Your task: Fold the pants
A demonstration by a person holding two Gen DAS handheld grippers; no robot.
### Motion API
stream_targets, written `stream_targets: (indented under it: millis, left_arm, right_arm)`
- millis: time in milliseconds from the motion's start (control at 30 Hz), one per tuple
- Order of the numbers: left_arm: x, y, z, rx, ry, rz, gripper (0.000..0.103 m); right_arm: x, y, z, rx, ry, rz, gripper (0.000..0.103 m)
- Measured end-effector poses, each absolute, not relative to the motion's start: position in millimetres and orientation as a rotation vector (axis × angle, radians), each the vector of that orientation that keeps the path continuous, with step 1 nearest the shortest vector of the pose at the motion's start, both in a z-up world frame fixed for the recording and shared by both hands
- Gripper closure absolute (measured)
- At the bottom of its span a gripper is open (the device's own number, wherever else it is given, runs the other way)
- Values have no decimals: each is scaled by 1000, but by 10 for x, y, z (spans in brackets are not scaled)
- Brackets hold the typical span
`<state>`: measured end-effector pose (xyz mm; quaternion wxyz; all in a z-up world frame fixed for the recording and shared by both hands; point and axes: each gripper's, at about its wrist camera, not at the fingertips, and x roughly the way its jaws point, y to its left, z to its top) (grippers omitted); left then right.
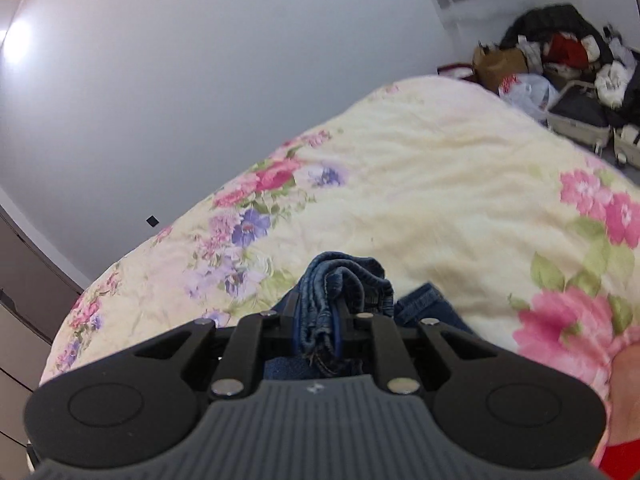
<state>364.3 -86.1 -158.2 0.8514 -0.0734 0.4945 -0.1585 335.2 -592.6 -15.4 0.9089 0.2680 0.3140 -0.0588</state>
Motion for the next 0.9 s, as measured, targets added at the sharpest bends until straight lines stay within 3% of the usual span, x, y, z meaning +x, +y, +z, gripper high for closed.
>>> stream_targets:
  millis: [167,267,433,500,667,800,900]
  left_arm:
    - [3635,-955,-1645,-91,1068,-323,71]
    - [3630,-965,-1612,-62,1076,-329,71]
    - [3621,-922,-1476,-32,1025,-346,72]
    - [3677,-884,-1379,-47,990,-337,72]
    - [3955,-832,-1191,-137,928,-295,72]
    - [4201,-929,-1216,-166,905,-304,72]
    - [4360,-1045,-1345,-154,905,-314,72]
  right_arm:
    - [3364,-6146,-1167,554,935,-301,93]
    - [3284,-6230,-1437,633,897,-327,91]
    - [3331,-6162,-1213,447,910,-386,74]
    - [3334,-6152,-1088,404,897,-397,73]
    - [3509,-5975,-891,375,811,-305,73]
    - [3861,-5761,-914,319,771,-279,83]
    - [4084,-5719,-1004,312,755,-271,85]
